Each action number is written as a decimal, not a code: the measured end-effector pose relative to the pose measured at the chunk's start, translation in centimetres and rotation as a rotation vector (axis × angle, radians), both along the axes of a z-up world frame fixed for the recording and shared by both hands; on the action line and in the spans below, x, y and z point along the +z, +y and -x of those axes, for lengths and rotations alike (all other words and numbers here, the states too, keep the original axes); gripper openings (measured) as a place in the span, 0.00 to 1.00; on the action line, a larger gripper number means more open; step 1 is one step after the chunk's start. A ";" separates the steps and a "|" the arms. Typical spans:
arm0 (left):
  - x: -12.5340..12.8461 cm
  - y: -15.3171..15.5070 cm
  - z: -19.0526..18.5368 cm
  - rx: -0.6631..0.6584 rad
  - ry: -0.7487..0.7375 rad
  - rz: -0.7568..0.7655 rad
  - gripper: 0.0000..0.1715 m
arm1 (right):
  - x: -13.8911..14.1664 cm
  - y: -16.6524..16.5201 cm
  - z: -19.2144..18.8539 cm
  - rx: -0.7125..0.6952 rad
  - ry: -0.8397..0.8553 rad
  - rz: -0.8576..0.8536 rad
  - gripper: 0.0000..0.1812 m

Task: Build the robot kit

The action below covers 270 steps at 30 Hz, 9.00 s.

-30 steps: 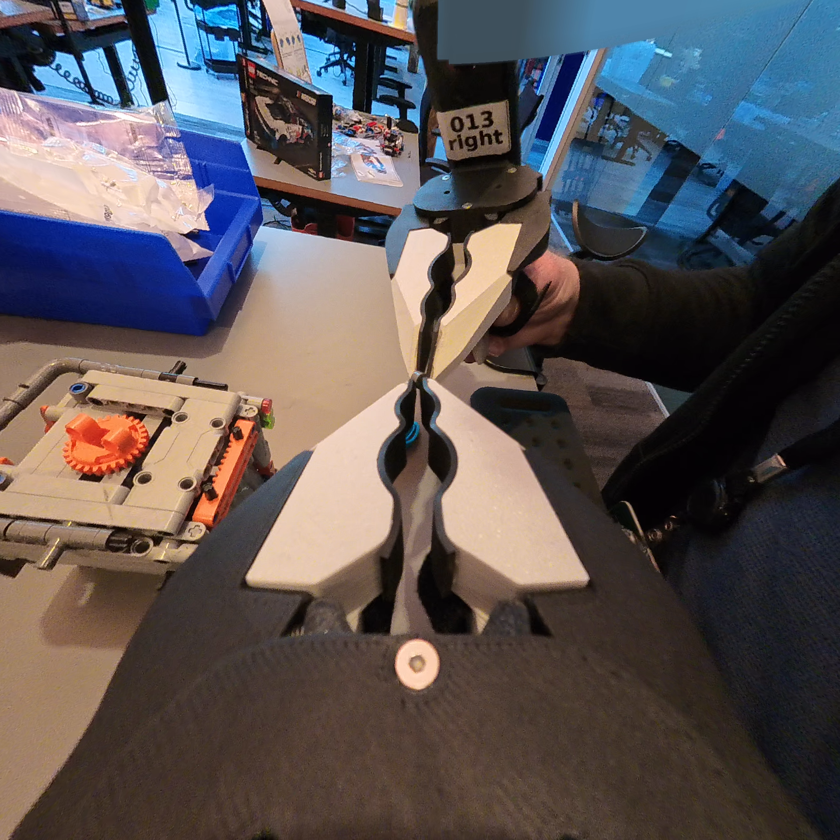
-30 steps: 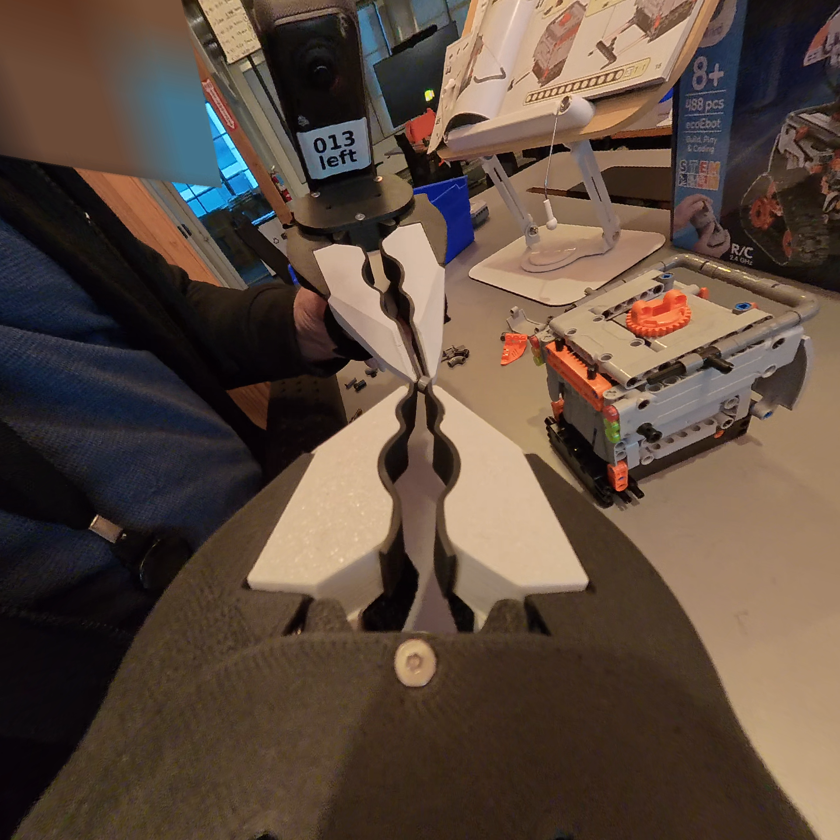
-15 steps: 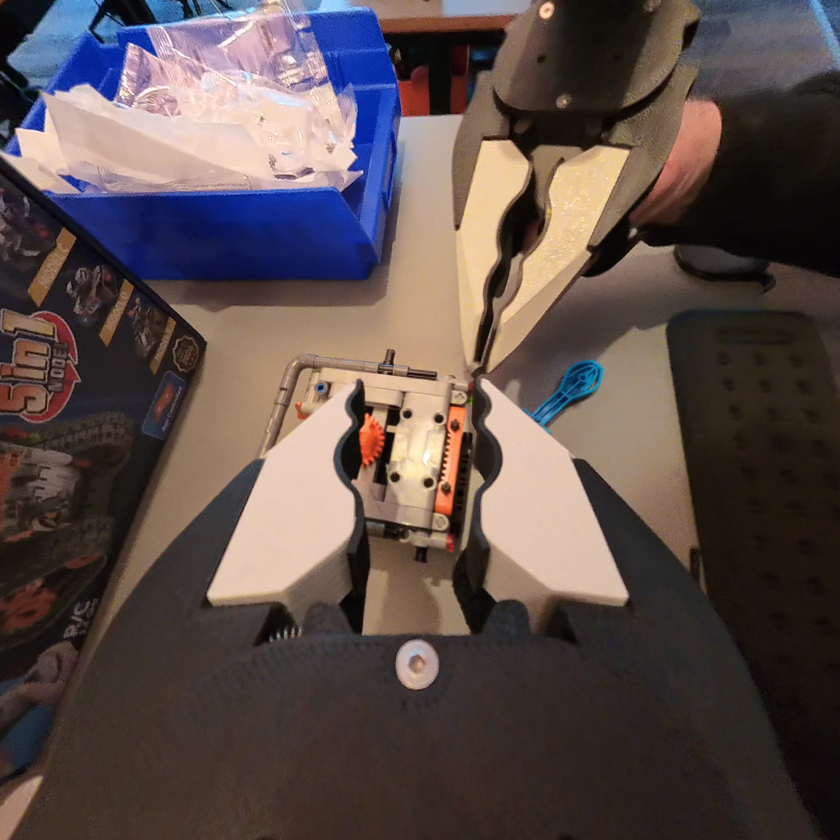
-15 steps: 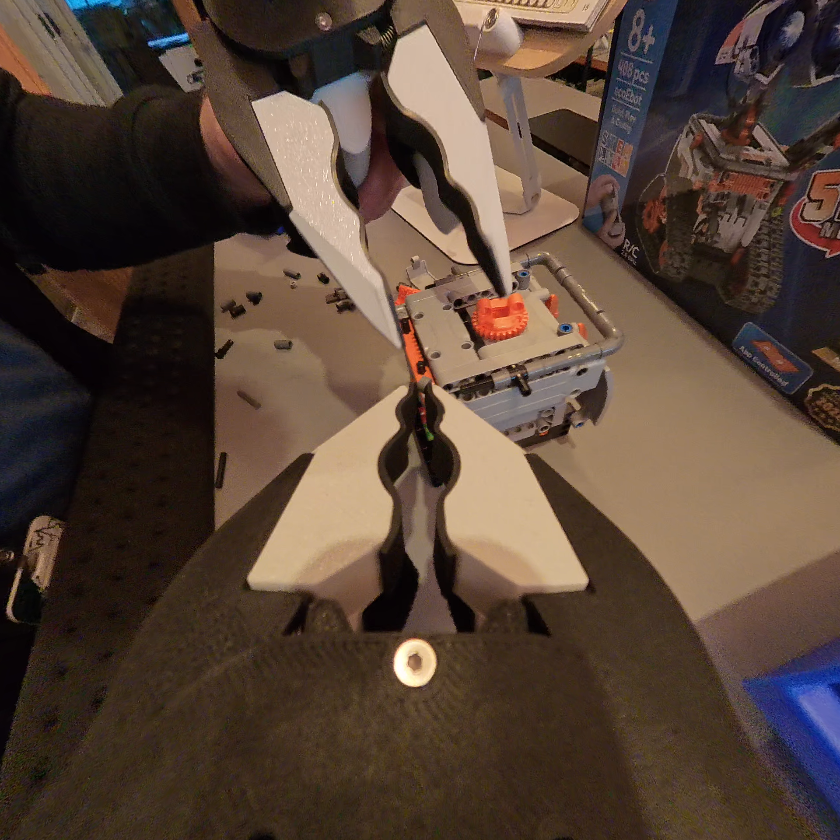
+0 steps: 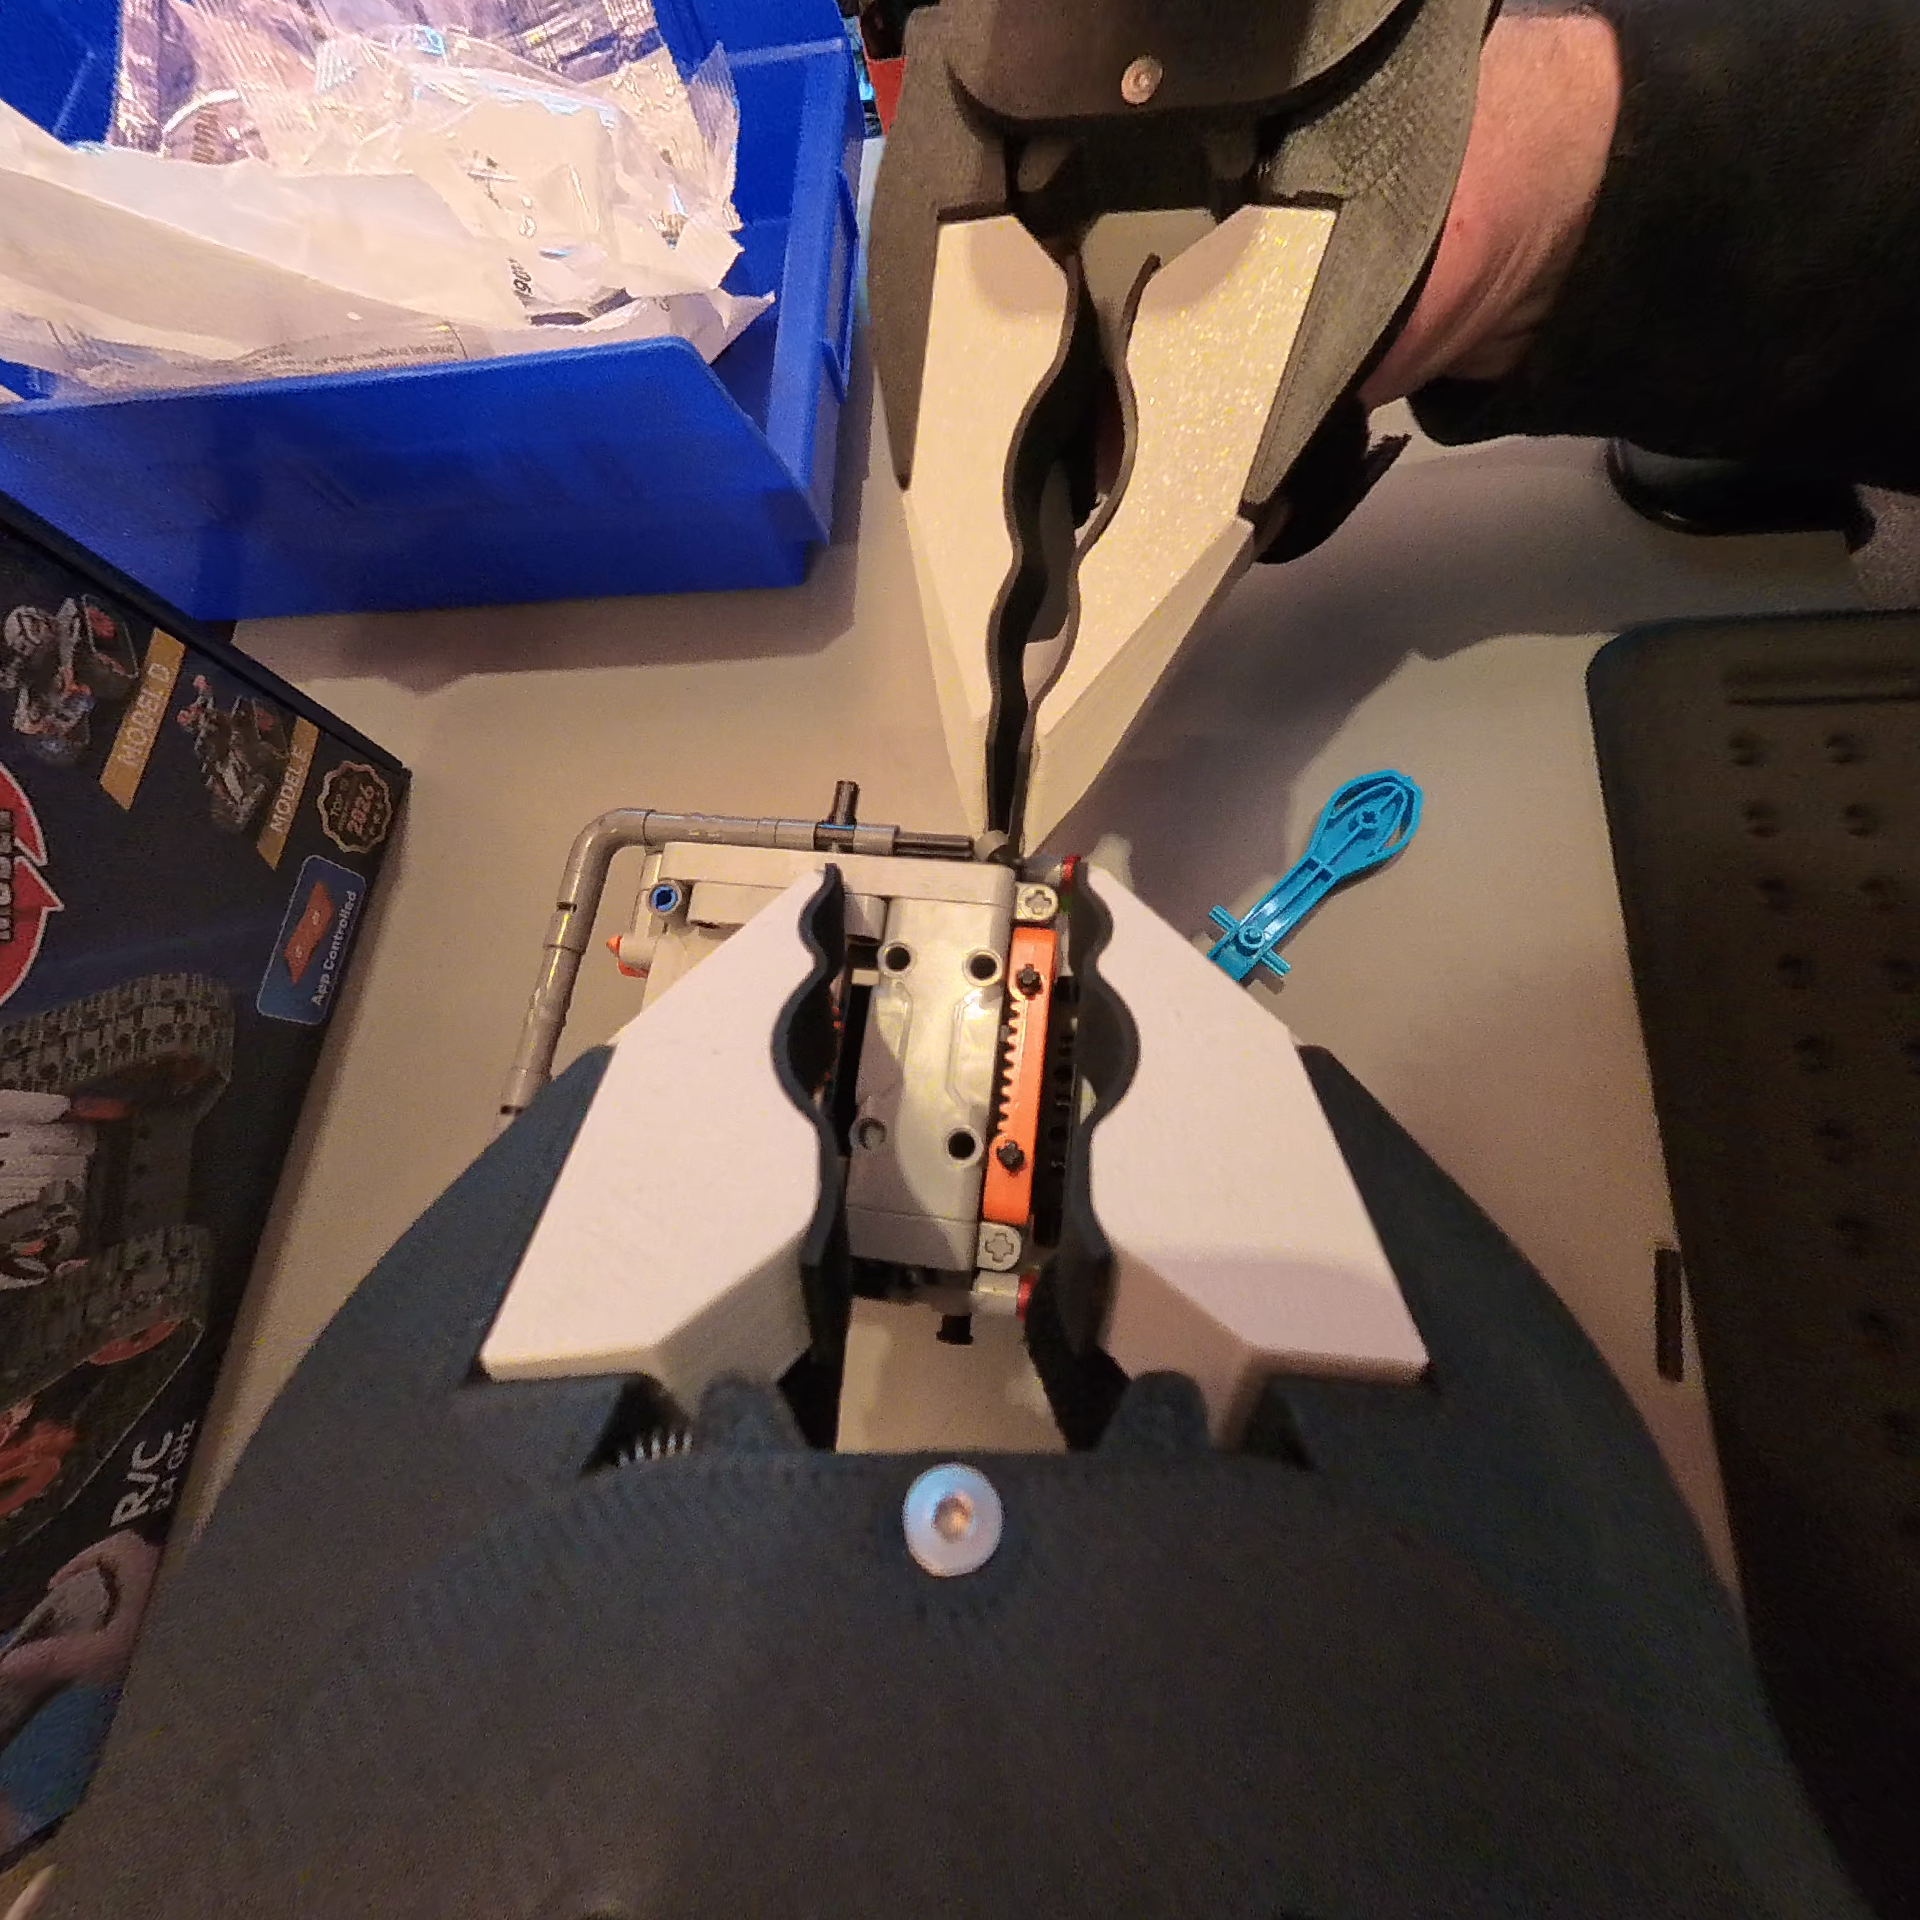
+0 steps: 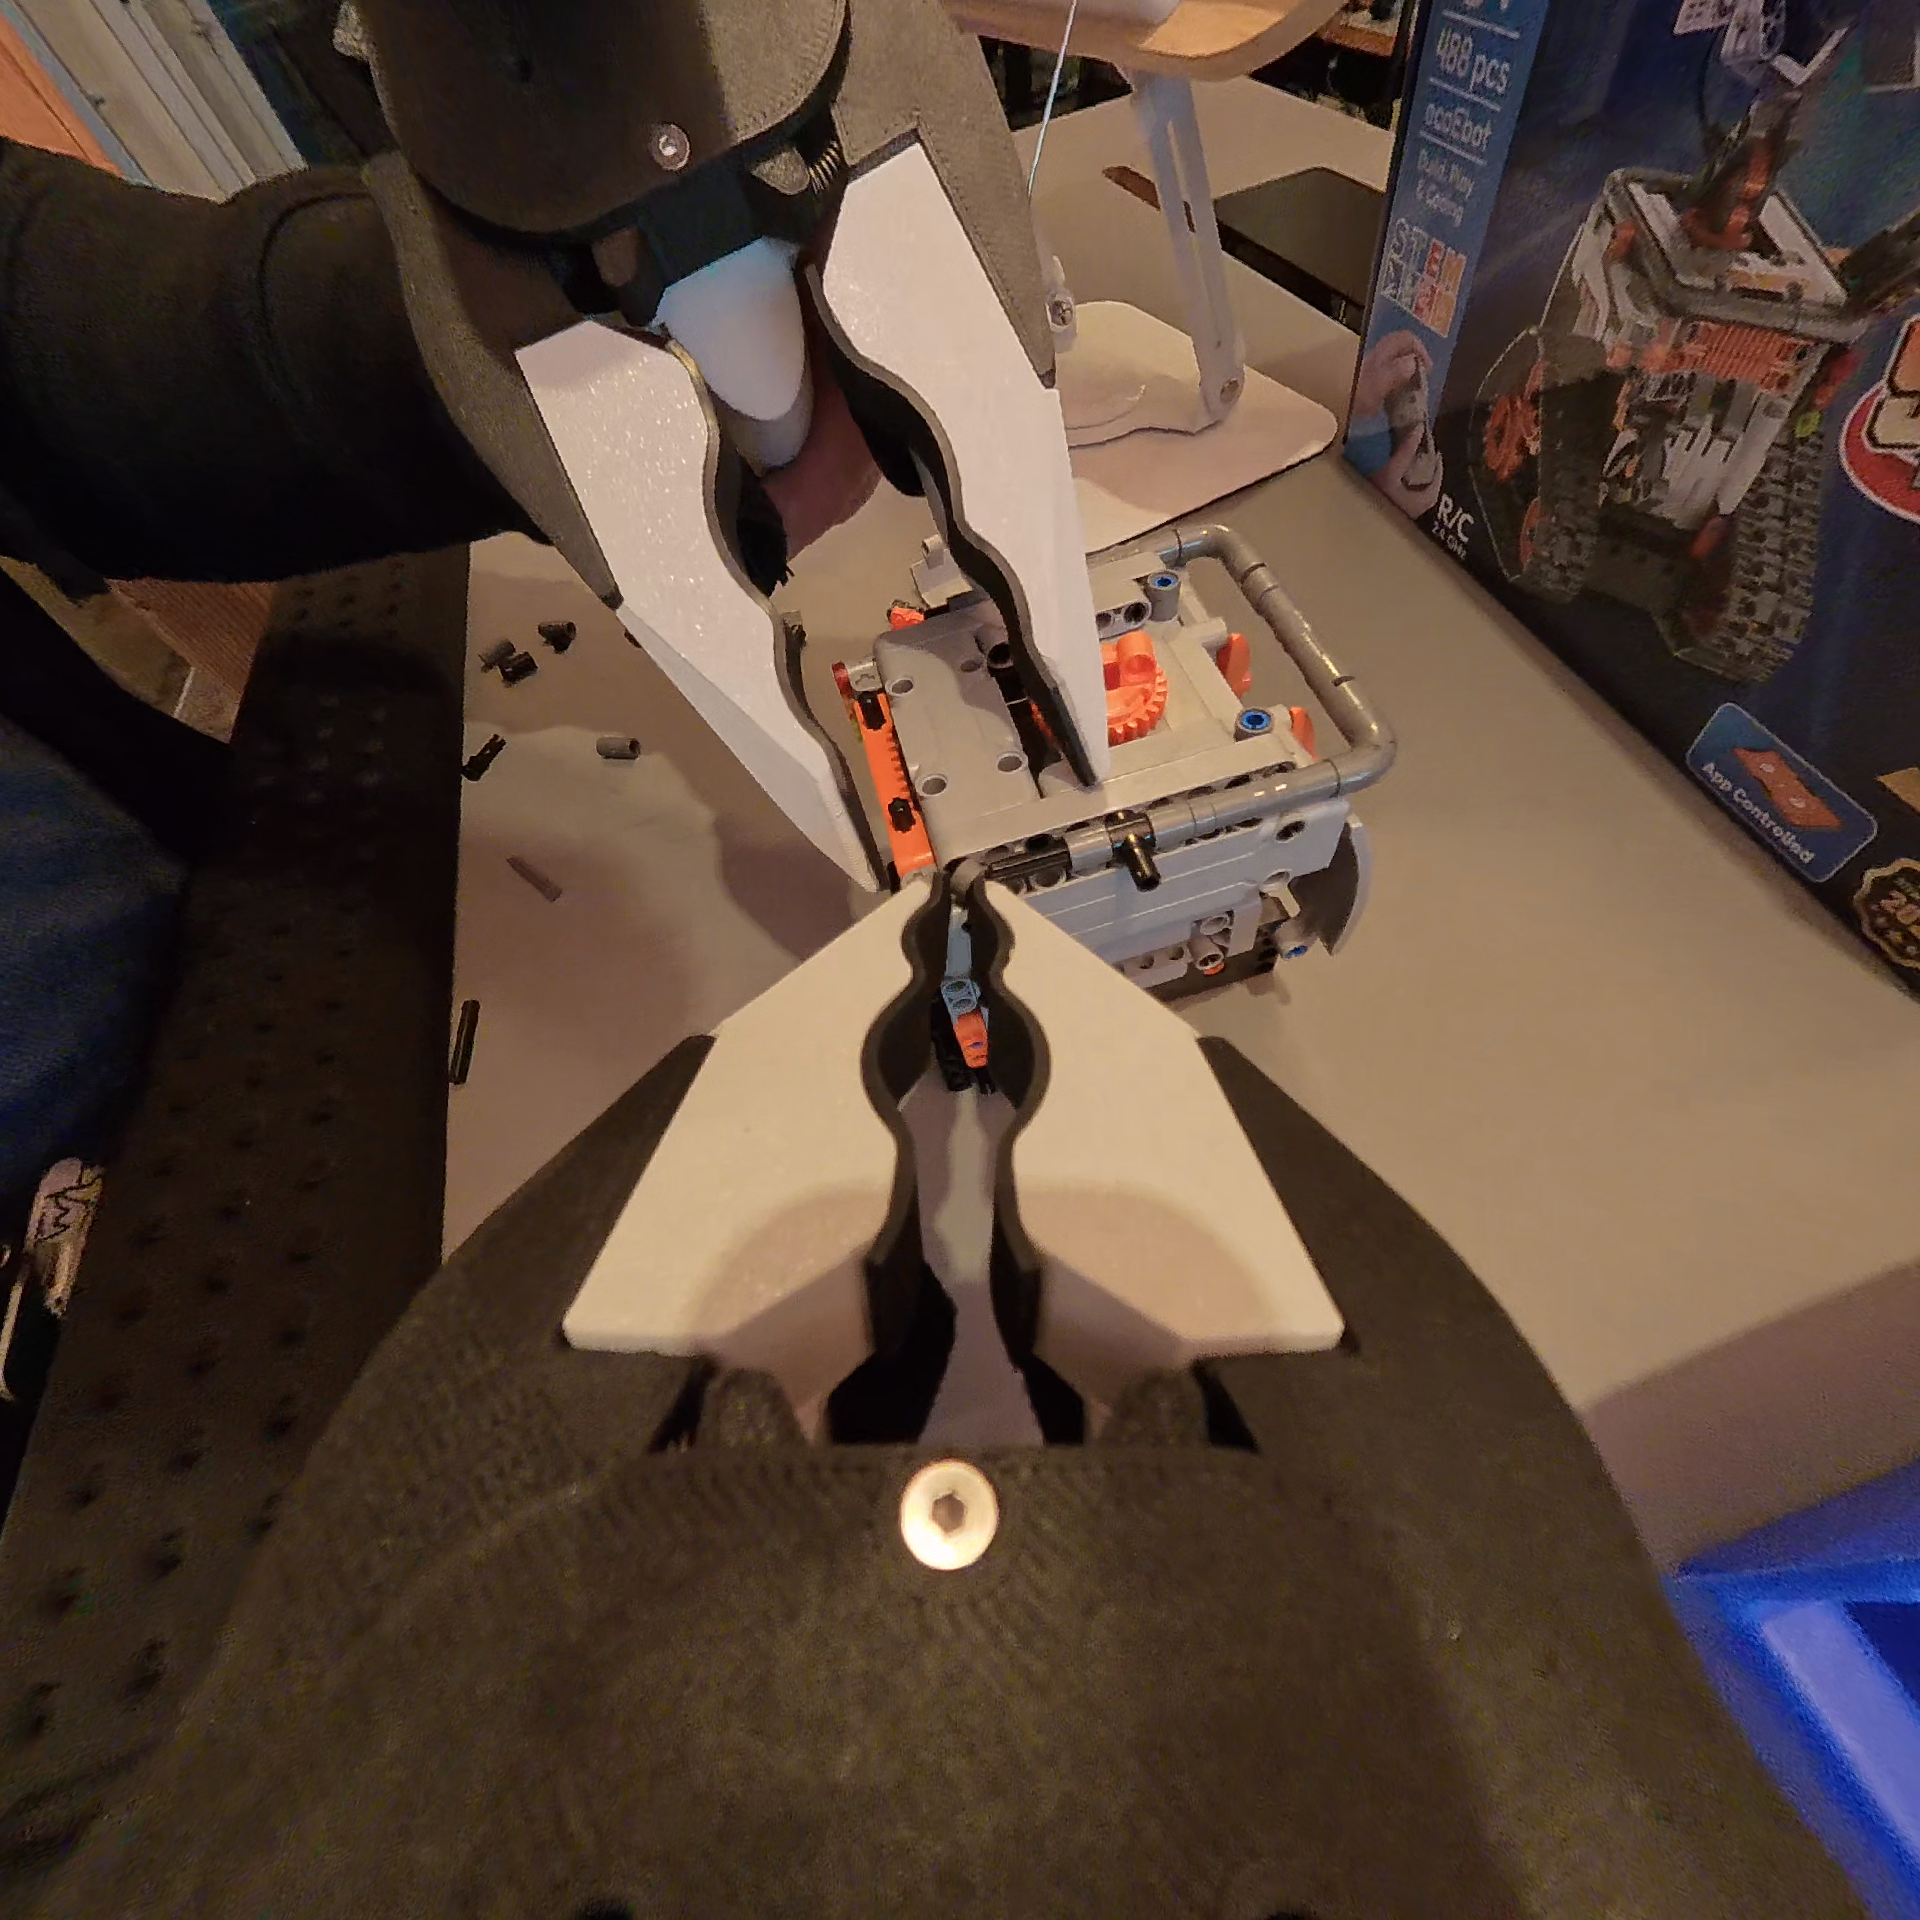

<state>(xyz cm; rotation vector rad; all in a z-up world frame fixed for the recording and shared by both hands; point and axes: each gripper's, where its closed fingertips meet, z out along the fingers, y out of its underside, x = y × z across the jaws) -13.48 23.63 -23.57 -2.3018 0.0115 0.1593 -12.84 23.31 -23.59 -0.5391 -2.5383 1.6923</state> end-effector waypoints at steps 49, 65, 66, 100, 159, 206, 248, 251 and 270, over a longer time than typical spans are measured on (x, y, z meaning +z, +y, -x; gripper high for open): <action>1.9 0.2 0.6 -0.003 -0.051 -0.085 0.26 | 0.1 0.9 2.1 -0.192 0.163 -0.009 0.01; -1.1 -0.1 5.0 0.072 -0.163 0.122 0.57 | 0.1 1.1 2.5 -0.179 0.127 0.032 0.00; -1.1 -0.1 5.0 0.070 -0.160 0.115 0.57 | 0.1 1.1 2.4 -0.175 0.112 0.040 0.00; -0.9 -0.2 4.6 0.074 -0.131 0.061 0.56 | 0.3 0.9 1.9 -0.208 0.100 0.016 0.07; -1.4 -0.5 1.8 -0.114 -0.175 0.112 0.59 | -0.1 0.0 0.4 0.120 0.109 -0.022 0.13; -1.4 -0.3 1.4 -0.104 -0.172 0.112 0.59 | -0.1 0.3 0.2 0.247 0.092 -0.025 0.08; -1.2 0.3 0.9 -0.210 -0.081 0.238 0.58 | 0.0 0.5 -0.2 0.163 0.159 -0.102 0.09; -1.1 0.3 0.9 -0.219 -0.076 0.237 0.57 | 0.0 0.5 -0.2 0.163 0.156 -0.103 0.09; -1.1 0.5 0.8 -0.205 -0.083 0.230 0.54 | 0.1 0.7 0.1 0.139 0.154 -0.100 0.08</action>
